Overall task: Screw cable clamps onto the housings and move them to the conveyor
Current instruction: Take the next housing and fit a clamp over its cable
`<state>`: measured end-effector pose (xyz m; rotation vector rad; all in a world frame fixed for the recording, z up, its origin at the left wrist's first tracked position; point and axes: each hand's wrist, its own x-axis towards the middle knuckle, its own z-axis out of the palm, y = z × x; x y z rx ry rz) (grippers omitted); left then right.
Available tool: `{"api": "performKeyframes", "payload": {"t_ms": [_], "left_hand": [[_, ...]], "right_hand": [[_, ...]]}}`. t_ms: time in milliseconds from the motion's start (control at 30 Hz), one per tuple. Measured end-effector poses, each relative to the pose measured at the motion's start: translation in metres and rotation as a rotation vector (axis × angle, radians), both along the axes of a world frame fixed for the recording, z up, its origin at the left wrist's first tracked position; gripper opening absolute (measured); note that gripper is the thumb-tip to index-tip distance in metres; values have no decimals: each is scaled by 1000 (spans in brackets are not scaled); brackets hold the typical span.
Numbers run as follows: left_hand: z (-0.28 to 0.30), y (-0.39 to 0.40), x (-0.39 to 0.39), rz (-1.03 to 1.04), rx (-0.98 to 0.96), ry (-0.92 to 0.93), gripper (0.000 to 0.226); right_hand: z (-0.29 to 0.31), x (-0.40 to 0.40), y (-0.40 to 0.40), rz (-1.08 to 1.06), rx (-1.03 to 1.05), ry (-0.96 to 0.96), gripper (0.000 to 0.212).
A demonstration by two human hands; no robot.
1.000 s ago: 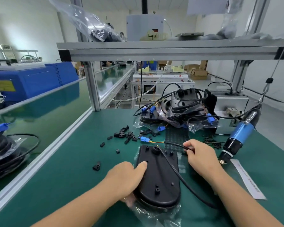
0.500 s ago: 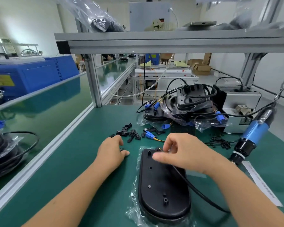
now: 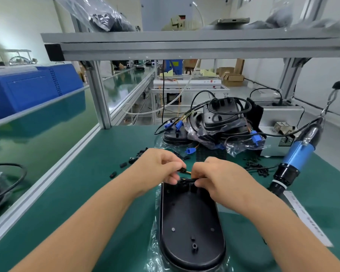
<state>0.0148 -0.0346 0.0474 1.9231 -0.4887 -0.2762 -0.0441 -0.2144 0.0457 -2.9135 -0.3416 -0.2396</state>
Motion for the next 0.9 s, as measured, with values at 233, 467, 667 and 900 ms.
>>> {"api": "performKeyframes", "payload": {"t_ms": [233, 467, 667, 900], "left_hand": [[6, -11, 12, -174, 82, 80, 18], [12, -7, 18, -255, 223, 64, 19], [14, -8, 18, -254, 255, 57, 16], [9, -8, 12, -157, 207, -65, 8]], "right_hand": [[-12, 3, -9, 75, 142, -55, 13], [-18, 5, -7, 86, 168, -77, 17], [-20, 5, -6, 71, 175, -71, 17], [-21, 2, -5, 71, 169, -90, 14]]}}
